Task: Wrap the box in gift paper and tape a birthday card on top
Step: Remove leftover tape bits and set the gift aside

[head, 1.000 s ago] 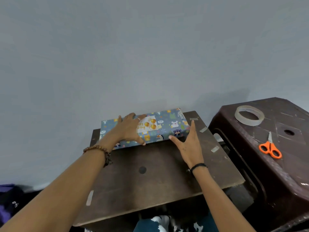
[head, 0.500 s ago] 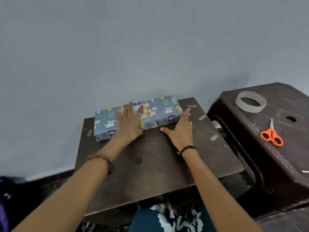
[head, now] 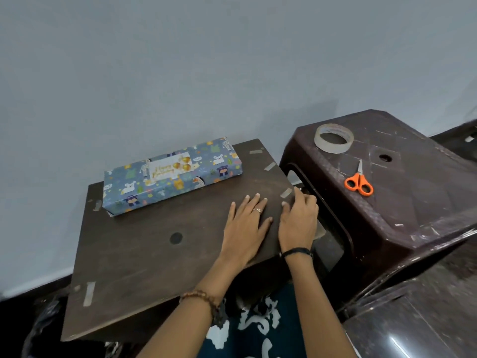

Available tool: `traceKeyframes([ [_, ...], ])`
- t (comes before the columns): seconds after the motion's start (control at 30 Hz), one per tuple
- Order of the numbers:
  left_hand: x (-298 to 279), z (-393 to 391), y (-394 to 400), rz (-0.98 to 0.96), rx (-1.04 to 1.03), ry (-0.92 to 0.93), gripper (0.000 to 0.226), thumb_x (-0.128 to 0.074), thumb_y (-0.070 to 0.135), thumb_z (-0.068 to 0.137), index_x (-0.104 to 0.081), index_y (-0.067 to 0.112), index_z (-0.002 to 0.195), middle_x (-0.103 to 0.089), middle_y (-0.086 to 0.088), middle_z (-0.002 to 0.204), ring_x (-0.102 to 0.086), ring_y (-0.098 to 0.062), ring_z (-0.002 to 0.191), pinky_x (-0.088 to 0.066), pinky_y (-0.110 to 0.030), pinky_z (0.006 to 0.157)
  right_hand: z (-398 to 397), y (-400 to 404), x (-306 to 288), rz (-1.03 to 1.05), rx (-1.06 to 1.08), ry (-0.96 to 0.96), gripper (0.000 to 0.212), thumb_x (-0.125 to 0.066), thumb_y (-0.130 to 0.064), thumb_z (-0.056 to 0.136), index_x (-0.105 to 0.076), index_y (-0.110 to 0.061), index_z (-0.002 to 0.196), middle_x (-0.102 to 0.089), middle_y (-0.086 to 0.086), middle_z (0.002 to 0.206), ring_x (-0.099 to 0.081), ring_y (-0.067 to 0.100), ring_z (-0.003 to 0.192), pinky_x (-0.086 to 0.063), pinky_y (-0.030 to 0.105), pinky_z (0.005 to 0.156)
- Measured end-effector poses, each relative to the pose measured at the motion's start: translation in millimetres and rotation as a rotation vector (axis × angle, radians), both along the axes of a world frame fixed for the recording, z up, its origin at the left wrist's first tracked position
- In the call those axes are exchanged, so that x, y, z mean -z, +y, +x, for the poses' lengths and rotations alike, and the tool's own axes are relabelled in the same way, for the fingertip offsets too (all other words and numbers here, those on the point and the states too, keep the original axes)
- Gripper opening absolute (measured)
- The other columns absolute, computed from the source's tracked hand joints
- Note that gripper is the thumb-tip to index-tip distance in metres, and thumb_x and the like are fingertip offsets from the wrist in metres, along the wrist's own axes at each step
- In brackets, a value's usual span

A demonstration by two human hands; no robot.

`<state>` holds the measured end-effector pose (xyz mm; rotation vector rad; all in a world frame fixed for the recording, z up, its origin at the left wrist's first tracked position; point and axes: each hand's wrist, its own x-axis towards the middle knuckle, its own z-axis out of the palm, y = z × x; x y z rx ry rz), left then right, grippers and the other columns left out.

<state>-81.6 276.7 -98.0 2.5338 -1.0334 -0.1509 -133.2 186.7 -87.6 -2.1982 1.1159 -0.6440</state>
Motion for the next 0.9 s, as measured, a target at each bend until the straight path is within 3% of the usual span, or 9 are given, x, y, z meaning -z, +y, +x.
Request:
traceKeyframes([
  [0.17,2,5,-20,0.041,0.004,-0.074,0.050,-0.028,0.040,0.100,-0.018,0.030,0.148,-0.012,0.010,0.156,-0.003,-0.007,0.144,0.004,-0.034,0.116,7,-17,-1,-0.055,0.044,0.069,0.032,-0.047,-0.022,0.096,-0.052,-0.015,0.127,-0.045,0.007,0.114,-0.058,0.024,0.088,-0.040,0.030,0.067],
  [0.3,8,6,-22,0.069,0.004,-0.099,0.051,-0.020,0.045,0.099,-0.016,0.031,0.148,-0.011,0.010,0.156,-0.002,-0.007,0.144,0.005,-0.034,0.116,9,-30,-6,-0.043,0.038,0.085,0.019,-0.049,-0.027,0.095,-0.062,-0.019,0.106,-0.050,0.002,0.111,-0.062,0.027,0.082,-0.039,0.031,0.065],
  [0.43,10,3,-23,0.074,0.005,-0.121,0.069,0.002,0.054,0.085,-0.017,0.030,0.148,-0.012,0.011,0.156,-0.004,-0.006,0.144,0.007,-0.032,0.115,12,-34,-5,-0.007,0.017,0.099,0.020,-0.047,-0.027,0.096,-0.063,-0.017,0.102,-0.052,0.000,0.112,-0.062,0.025,0.083,-0.037,0.031,0.067],
  [0.5,10,2,-21,0.057,0.007,-0.109,0.071,0.002,0.054,0.085,-0.019,0.028,0.147,-0.014,0.011,0.156,-0.005,-0.006,0.144,0.008,-0.028,0.113,16,-32,-4,0.220,-0.018,-0.119,0.016,-0.049,-0.027,0.095,-0.062,-0.018,0.096,-0.055,-0.003,0.104,-0.058,0.015,0.078,-0.043,0.032,0.071],
  [0.57,8,3,-20,0.019,0.001,-0.100,0.076,0.004,0.054,0.081,-0.025,0.027,0.146,-0.019,0.011,0.154,-0.010,-0.005,0.143,0.007,-0.024,0.111,20,-27,-6,0.550,0.010,-0.451,0.013,-0.051,-0.022,0.094,-0.061,-0.015,0.089,-0.059,-0.001,0.088,-0.054,0.007,0.062,-0.048,0.023,0.057],
  [0.63,7,7,-21,-0.036,-0.019,-0.085,0.061,-0.011,0.049,0.092,-0.032,0.024,0.143,-0.027,0.009,0.152,-0.021,-0.007,0.140,-0.005,-0.021,0.113,24,-23,-4,0.607,0.040,-0.556,0.015,-0.049,-0.020,0.095,-0.060,-0.016,0.087,-0.061,-0.003,0.083,-0.051,0.002,0.051,-0.047,0.020,0.047],
  [0.7,5,19,-27,-0.039,-0.046,-0.111,0.044,-0.029,0.034,0.100,-0.037,0.021,0.141,-0.031,0.006,0.150,-0.031,-0.012,0.134,-0.021,-0.025,0.107,29,-17,3,0.501,0.012,-0.519,0.017,-0.046,-0.025,0.096,-0.060,-0.023,0.087,-0.063,-0.004,0.087,-0.057,0.003,0.059,-0.054,0.033,0.062],
  [0.77,1,37,-37,0.002,-0.067,-0.169,0.041,-0.032,0.028,0.101,-0.037,0.020,0.141,-0.035,0.002,0.146,-0.036,-0.018,0.125,-0.030,-0.030,0.097,33,-13,12,0.427,-0.001,-0.490,0.017,-0.044,-0.034,0.095,-0.058,-0.029,0.088,-0.063,-0.004,0.087,-0.062,0.015,0.075,-0.053,0.047,0.071],
  [0.9,-13,78,-67,0.012,-0.034,-0.142,0.046,-0.039,0.022,0.099,-0.031,0.020,0.144,-0.042,-0.011,0.127,-0.053,-0.025,0.105,-0.047,-0.036,0.088,34,-15,15,0.382,0.013,-0.515,0.014,-0.043,-0.038,0.096,-0.049,-0.039,0.083,-0.060,-0.002,0.082,-0.061,0.014,0.070,-0.053,0.046,0.065],
])
